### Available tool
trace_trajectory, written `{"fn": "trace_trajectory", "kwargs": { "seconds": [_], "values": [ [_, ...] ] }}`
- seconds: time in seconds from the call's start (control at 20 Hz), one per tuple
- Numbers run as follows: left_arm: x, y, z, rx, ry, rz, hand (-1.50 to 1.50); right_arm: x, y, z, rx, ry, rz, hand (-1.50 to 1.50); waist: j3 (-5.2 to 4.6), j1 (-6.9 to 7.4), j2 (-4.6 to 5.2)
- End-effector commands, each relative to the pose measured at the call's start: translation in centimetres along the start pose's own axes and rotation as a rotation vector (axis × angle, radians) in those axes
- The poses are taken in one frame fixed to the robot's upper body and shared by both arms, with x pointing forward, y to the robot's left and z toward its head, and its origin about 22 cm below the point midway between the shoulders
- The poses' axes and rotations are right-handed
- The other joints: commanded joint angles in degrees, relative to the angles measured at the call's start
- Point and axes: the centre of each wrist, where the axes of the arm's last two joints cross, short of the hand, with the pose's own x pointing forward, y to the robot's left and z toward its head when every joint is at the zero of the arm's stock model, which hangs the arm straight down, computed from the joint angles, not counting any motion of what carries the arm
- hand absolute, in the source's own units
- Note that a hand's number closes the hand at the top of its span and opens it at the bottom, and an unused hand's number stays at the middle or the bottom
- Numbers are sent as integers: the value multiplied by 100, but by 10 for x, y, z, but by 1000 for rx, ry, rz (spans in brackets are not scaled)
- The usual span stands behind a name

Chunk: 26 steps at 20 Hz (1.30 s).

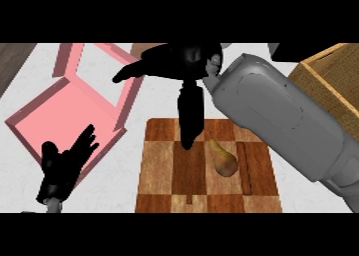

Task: Pick the pear from the cutting board and place it in the basket

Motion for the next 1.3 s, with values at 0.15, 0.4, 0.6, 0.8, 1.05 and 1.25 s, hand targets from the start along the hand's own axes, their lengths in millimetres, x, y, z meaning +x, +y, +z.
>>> {"fn": "trace_trajectory", "kwargs": {
  "seconds": [0.15,0.4,0.6,0.8,1.05,1.25],
  "values": [
    [-30,-2,5,18,135,-17,0,10,-63,19,267,128,147,-150,-61,50,94],
    [-22,9,10,15,144,-14,0,3,-86,36,404,167,175,-150,-48,32,91],
    [-20,2,6,37,121,-19,0,8,-77,16,437,185,214,-150,-44,46,125],
    [-29,8,6,38,148,-12,0,9,-84,23,436,134,201,-150,-42,-73,86],
    [-27,14,7,60,148,-6,0,-16,-49,-8,436,128,144,-150,-37,-163,49],
    [-31,13,11,50,140,-5,0,-25,-45,-11,439,125,133,-150,-37,-107,71]
  ]
}}
